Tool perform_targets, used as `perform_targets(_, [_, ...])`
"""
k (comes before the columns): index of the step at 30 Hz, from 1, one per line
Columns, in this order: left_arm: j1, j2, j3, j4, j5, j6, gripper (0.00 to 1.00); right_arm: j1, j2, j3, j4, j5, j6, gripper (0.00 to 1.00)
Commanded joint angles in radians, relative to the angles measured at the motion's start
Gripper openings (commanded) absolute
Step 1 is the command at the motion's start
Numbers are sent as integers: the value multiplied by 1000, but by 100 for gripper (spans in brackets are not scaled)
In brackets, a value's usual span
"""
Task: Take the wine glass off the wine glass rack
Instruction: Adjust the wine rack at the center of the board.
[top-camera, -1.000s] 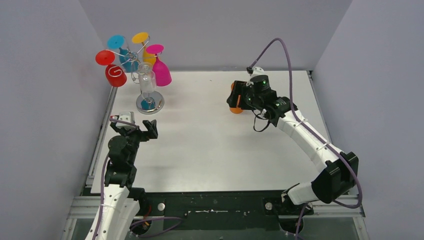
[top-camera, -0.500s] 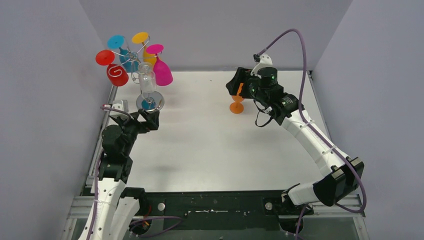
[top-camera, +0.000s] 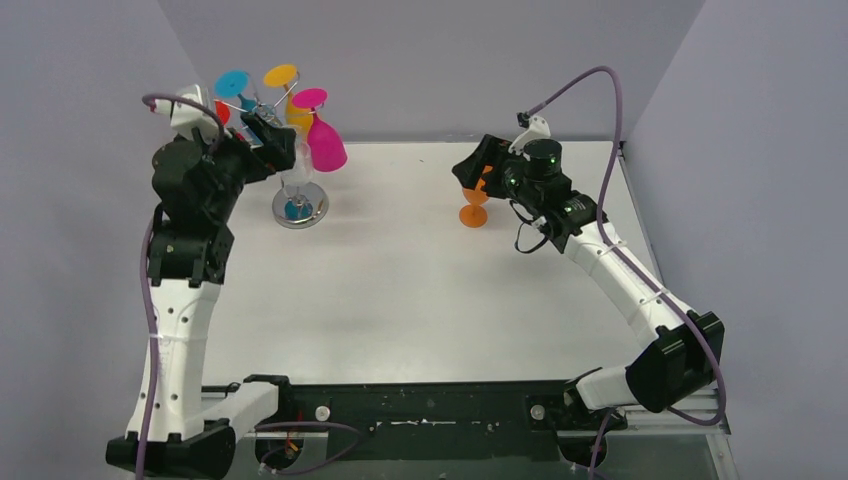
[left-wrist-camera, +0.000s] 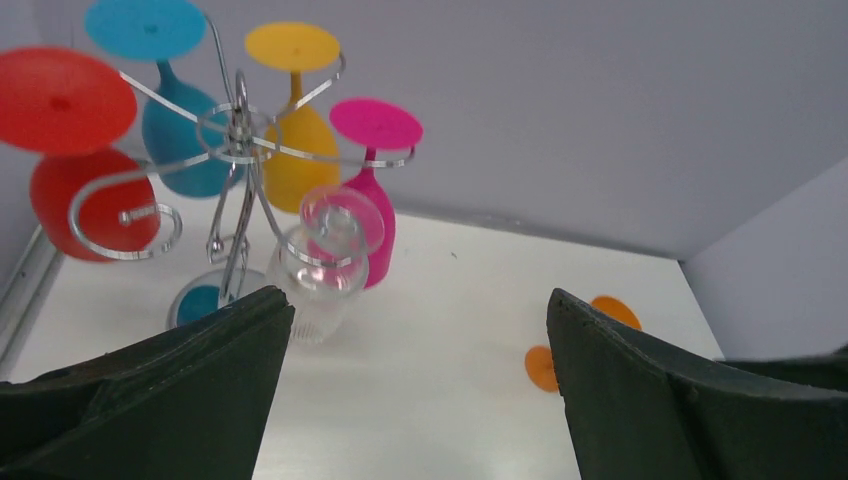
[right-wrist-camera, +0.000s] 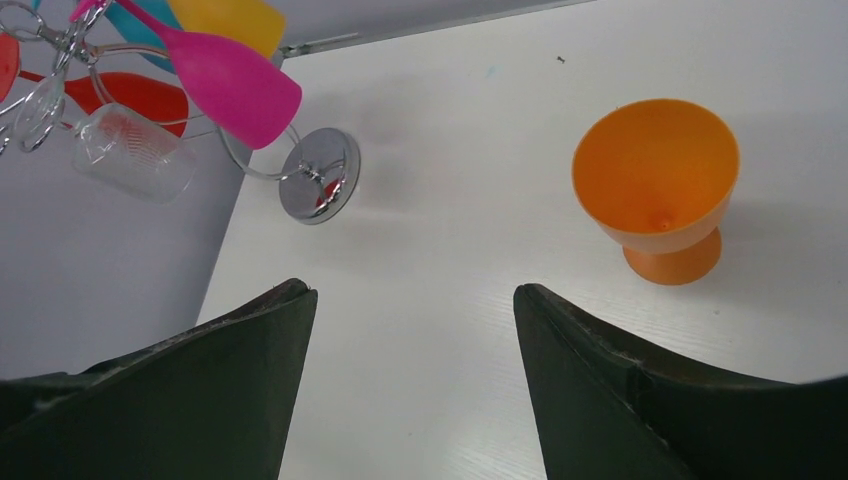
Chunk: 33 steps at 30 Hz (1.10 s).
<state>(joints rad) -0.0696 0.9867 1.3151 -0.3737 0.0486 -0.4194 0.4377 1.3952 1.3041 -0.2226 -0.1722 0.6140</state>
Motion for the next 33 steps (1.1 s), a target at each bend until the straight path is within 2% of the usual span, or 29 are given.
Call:
perform_targets(1, [28,196,230,-103,-27,69,97,-5,-7,-6,63,-64,51,74])
perform_targets(4, [64,314,331,-73,10,77,97,-6,-6,-1,58,-61,50,74])
perform_targets(8, [131,465,462,-88,33,84,91,-14,-10,12,38,-53,40,74])
perform_targets(15, [151,629,605,-67,24,145,81,-25,-1,31,25,-48,26,74])
perform_targets(25, [152,751,672,-33,48,201,59,-33,14,33,23,-58,18,74])
perform_targets(33, [151,788,668,7,41,241,47,-40,30,33,25,-76,19,74])
